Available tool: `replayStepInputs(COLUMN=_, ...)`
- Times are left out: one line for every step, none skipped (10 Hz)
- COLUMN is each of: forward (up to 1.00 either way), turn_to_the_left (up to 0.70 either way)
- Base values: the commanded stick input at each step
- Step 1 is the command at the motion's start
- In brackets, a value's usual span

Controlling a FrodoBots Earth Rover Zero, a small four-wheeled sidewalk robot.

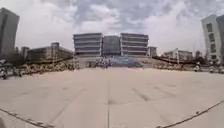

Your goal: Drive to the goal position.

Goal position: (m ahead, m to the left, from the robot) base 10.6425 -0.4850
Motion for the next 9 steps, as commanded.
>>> replayStepInputs(forward=0.7, turn_to_the_left=0.0)
replayStepInputs(forward=0.7, turn_to_the_left=0.0)
replayStepInputs(forward=0.7, turn_to_the_left=0.0)
replayStepInputs(forward=0.7, turn_to_the_left=0.0)
replayStepInputs(forward=0.7, turn_to_the_left=0.0)
replayStepInputs(forward=0.7, turn_to_the_left=0.0)
replayStepInputs(forward=0.7, turn_to_the_left=0.0)
replayStepInputs(forward=0.7, turn_to_the_left=0.0)
replayStepInputs(forward=0.7, turn_to_the_left=0.0)
